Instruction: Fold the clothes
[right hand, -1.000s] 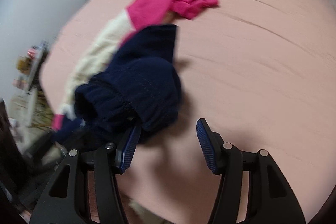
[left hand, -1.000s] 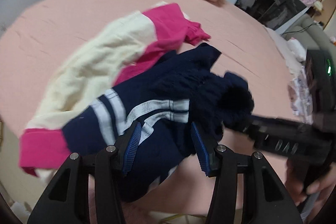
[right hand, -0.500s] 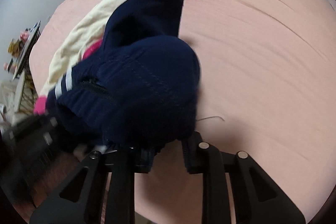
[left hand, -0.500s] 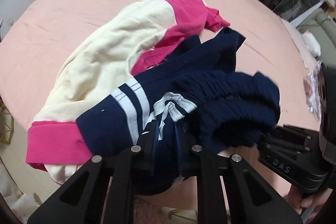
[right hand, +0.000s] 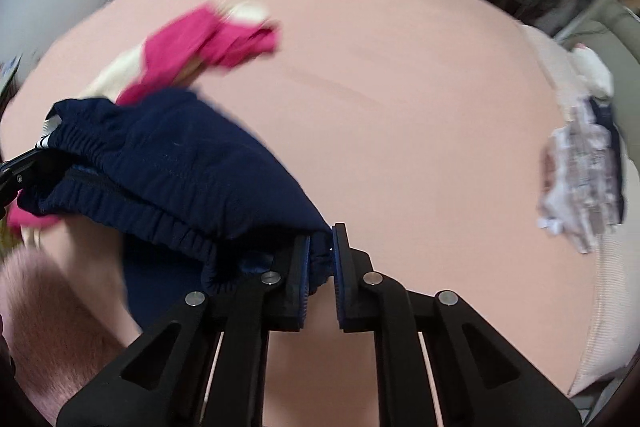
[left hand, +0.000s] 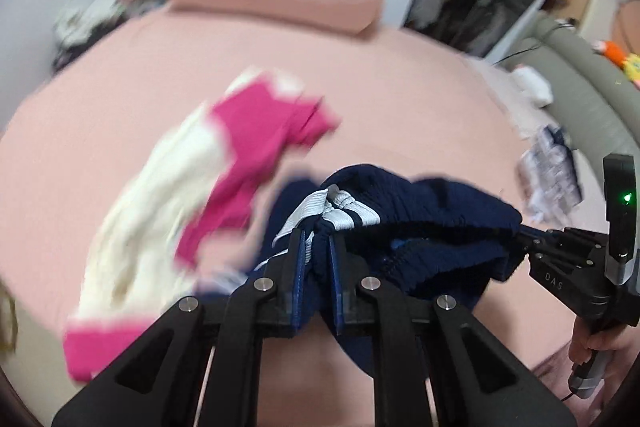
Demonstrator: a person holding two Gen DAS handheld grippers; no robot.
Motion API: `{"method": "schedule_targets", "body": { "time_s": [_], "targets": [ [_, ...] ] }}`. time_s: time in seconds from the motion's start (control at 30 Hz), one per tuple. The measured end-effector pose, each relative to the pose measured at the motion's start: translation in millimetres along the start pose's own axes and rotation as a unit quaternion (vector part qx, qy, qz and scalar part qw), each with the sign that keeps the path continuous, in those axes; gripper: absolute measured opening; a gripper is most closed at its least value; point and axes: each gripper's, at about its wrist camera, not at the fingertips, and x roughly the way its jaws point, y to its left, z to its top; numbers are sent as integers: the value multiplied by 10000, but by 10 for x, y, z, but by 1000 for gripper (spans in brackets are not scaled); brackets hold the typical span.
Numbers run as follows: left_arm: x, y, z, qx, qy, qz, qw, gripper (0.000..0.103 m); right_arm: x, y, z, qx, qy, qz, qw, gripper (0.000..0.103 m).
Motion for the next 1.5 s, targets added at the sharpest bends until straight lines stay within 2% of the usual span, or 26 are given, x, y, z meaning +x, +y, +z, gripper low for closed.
{"method": "schedule_targets", "body": {
  "time_s": [0.1,0.2,0.3,0.37,0.5,0.53,0.6,0.67,0.7,0.77,0.93,1.0,1.03,1.13,1.17,1.2,1.23,1.27,1.3,1.37,1.5],
  "targets": [
    [-297,-405,651,368,-626,-240,9971,12,-376,-439,338,374,-446,-189,9981,9],
    [-818,-784,1063,720,-1379,-539,9864,12,-1033,-813,605,594,-1262,-415,9894,10],
    [-993,-1004,1067,847,-1433,-571,9844,12,-1499,-1119,606,769,-1567,-411,9838,13],
    [-874,-1034,848,813,-1126,-639,9882,12,-1541,-1314,376,1038,-1419,-268,9841,17],
    [-108,-1001,32,672,-42,-641,9957,12,-972,-1419,-231,1408,-595,-39,9882,18],
    [126,-1006,-199,685,290,-577,9956,12,-786,-1418,-414,1456,-311,3,9889,18],
    [560,-1044,-596,861,897,-165,9921,12,-415,-1418,-780,1550,259,88,9875,18],
    [782,-1002,-833,797,1162,-13,9900,12,-102,-1398,-1075,1593,711,176,9845,19],
    [805,-984,-897,714,1154,4,9908,12,-21,-1362,-1131,1555,788,225,9844,29],
    [730,-969,-920,572,942,-38,9939,13,109,-1280,-1154,1376,794,339,9867,39],
    [773,-911,-968,480,789,42,9957,17,446,-1094,-923,838,525,120,9950,46],
    [874,-906,-1008,363,832,21,9959,37,712,-1033,-828,618,536,-25,9966,47],
    [919,-904,-1043,302,867,0,9958,42,864,-1004,-801,539,644,-72,9964,47],
    [1030,-906,-1163,262,981,-32,9948,43,1209,-996,-740,353,941,-166,9948,47],
    [1046,-909,-1210,336,941,21,9950,42,1274,-1010,-740,316,926,-133,9951,47],
    [1048,-905,-1215,367,886,138,9953,31,1292,-1037,-741,340,918,-54,9952,44],
    [1051,-900,-1219,399,831,256,9954,25,1275,-1074,-742,413,915,62,9949,39],
    [1050,-892,-1220,418,776,354,9955,21,1238,-1122,-760,508,924,106,9944,29],
    [1031,-867,-1193,376,723,341,9961,21,1186,-1179,-791,620,944,94,9936,21],
    [939,-856,-1072,357,574,188,9975,21,1081,-1291,-853,843,982,69,9916,19],
    [675,-1009,-1045,923,623,-70,9938,21,785,-1451,-1011,1243,981,60,9874,18]
  ]
}}
